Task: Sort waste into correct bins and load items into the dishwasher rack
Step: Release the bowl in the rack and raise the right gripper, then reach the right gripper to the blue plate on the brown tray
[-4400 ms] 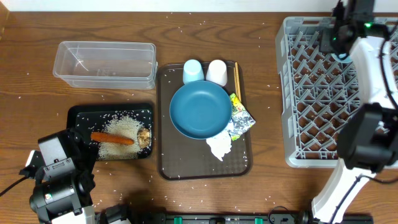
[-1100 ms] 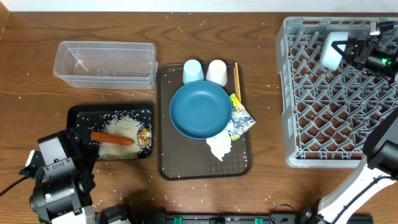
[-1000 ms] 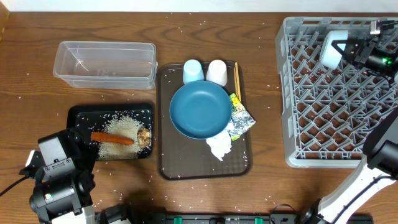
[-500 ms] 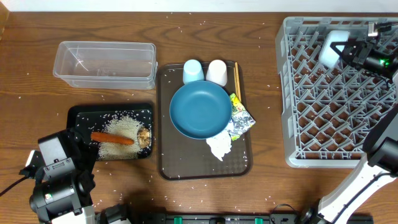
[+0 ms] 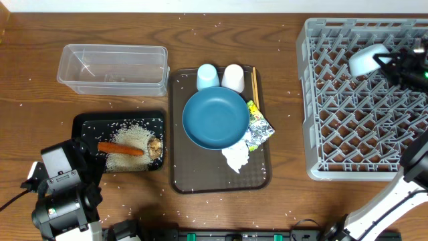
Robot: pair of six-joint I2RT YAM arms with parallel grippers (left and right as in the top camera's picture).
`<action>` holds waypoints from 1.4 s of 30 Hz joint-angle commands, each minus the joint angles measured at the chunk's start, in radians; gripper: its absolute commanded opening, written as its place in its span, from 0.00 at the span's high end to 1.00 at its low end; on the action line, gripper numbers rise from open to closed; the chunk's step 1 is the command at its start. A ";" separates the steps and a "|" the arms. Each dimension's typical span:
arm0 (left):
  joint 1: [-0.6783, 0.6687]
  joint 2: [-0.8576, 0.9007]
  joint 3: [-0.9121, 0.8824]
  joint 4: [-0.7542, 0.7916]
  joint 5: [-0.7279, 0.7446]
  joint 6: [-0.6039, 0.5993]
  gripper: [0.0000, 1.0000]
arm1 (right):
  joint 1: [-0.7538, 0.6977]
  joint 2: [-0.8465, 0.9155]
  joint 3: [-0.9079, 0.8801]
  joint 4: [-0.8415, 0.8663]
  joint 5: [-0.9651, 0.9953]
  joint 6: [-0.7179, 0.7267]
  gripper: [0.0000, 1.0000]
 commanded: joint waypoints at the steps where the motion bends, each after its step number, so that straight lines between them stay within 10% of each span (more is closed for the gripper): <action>1: 0.005 0.001 0.016 -0.004 -0.008 0.013 0.02 | -0.011 -0.052 0.002 -0.034 0.084 0.043 0.68; 15: 0.005 0.001 0.016 -0.004 -0.008 0.013 0.02 | 0.036 -0.507 0.002 -0.179 0.505 0.153 0.44; 21: 0.005 0.001 0.016 -0.004 -0.008 0.013 0.02 | 0.185 -0.599 0.002 -0.171 0.522 0.152 0.01; 42: 0.005 0.001 0.016 -0.004 -0.008 0.013 0.02 | 1.225 -0.254 -0.001 -0.182 1.123 -0.103 0.11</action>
